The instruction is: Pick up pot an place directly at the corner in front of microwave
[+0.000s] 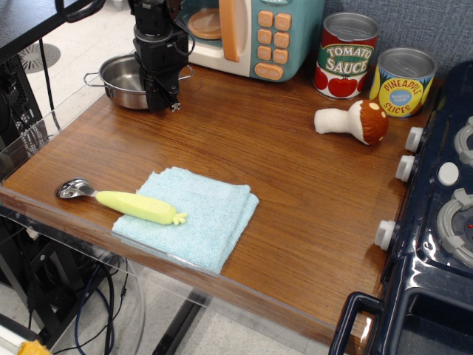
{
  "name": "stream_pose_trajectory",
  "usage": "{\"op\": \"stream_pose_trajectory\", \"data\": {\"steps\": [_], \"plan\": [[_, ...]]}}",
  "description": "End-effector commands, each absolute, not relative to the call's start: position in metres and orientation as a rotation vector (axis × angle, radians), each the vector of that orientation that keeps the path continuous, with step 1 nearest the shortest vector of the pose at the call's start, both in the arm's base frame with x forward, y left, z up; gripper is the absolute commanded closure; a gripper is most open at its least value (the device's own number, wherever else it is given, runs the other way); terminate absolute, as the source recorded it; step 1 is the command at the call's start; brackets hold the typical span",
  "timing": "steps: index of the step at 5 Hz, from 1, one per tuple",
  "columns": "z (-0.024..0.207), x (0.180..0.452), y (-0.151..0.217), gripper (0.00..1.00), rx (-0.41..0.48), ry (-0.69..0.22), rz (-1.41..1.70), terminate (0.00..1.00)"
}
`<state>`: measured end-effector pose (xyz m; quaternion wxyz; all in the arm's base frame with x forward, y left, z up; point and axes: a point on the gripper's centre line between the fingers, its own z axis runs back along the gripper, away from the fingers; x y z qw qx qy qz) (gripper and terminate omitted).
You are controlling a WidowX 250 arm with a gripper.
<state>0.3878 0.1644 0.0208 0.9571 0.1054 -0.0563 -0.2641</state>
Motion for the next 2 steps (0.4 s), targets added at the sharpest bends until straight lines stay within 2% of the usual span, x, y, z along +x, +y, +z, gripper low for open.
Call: {"op": "stream_pose_trajectory", "data": {"steps": [1, 2], "plan": [[0.0319, 0.3753, 0.1576, 0.00, 0.212, -0.173, -0.523, 0.00], [0.0378, 0.3761, 0.1552, 0.00, 0.219, -0.181, -0.529, 0.00]]}}
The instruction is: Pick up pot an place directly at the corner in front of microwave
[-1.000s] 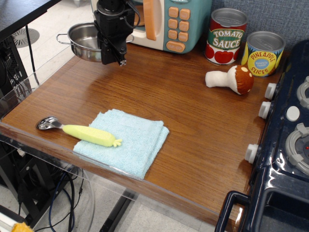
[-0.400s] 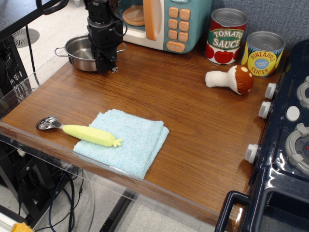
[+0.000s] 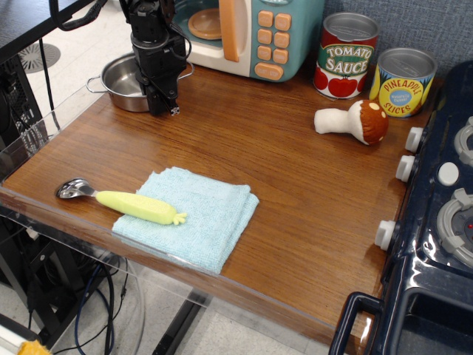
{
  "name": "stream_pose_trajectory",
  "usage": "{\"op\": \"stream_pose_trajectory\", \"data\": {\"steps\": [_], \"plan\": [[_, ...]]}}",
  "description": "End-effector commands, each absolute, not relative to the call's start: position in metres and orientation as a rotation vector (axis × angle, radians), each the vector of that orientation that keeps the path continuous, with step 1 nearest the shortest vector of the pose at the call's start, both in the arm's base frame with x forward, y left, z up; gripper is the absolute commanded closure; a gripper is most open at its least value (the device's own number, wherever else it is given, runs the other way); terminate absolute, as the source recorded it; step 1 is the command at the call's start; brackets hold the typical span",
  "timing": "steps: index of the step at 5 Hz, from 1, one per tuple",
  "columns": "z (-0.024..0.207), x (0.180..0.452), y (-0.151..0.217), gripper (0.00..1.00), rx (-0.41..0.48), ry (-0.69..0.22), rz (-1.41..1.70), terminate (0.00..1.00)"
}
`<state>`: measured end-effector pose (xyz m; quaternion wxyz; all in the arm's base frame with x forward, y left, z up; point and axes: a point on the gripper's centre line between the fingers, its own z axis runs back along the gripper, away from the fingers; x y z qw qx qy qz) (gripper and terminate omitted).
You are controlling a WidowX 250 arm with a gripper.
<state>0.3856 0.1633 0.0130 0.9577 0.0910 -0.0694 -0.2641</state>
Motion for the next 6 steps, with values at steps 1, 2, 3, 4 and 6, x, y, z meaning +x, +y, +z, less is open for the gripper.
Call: {"op": "stream_pose_trajectory", "data": {"steps": [1, 2, 3, 4, 6], "plan": [[0.043, 0.377, 0.153, 0.00, 0.214, -0.180, -0.542, 0.00], [0.056, 0.378, 0.153, 0.00, 0.227, -0.191, -0.557, 0.00], [0.072, 0.379, 0.148, 0.00, 0.240, -0.210, -0.559, 0.00], [0.100, 0.371, 0.143, 0.00, 0.280, -0.261, -0.550, 0.00], [0.100, 0.371, 0.143, 0.00, 0.280, -0.261, -0.550, 0.00]]}}
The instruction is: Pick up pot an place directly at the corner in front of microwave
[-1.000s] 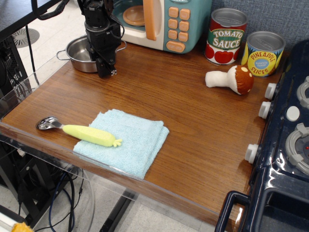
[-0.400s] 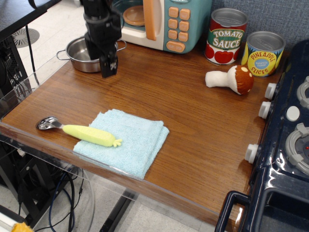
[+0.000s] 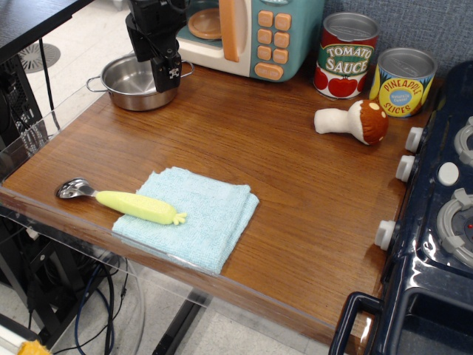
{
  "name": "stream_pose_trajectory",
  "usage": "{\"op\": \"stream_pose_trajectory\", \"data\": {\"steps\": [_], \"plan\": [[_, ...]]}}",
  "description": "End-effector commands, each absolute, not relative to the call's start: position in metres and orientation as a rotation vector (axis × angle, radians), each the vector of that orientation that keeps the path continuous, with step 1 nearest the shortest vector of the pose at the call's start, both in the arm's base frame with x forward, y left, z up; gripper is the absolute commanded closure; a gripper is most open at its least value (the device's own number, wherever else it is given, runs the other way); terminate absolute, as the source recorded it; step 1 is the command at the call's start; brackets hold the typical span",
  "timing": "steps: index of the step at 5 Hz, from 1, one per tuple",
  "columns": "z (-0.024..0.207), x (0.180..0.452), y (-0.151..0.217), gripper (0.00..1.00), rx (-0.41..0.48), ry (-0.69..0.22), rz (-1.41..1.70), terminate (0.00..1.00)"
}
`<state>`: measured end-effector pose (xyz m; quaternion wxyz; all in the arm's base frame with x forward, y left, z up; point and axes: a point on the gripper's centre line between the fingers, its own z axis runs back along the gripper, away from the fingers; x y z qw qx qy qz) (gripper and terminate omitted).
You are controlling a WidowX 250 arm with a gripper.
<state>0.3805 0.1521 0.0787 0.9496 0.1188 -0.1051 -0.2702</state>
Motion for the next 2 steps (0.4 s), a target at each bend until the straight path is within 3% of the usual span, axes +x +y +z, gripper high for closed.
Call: {"op": "stream_pose_trajectory", "data": {"steps": [1, 2], "plan": [[0.1002, 0.3707, 0.1426, 0.00, 0.280, -0.261, -0.550, 0.00], [0.1002, 0.3707, 0.1426, 0.00, 0.280, -0.261, -0.550, 1.00]]}}
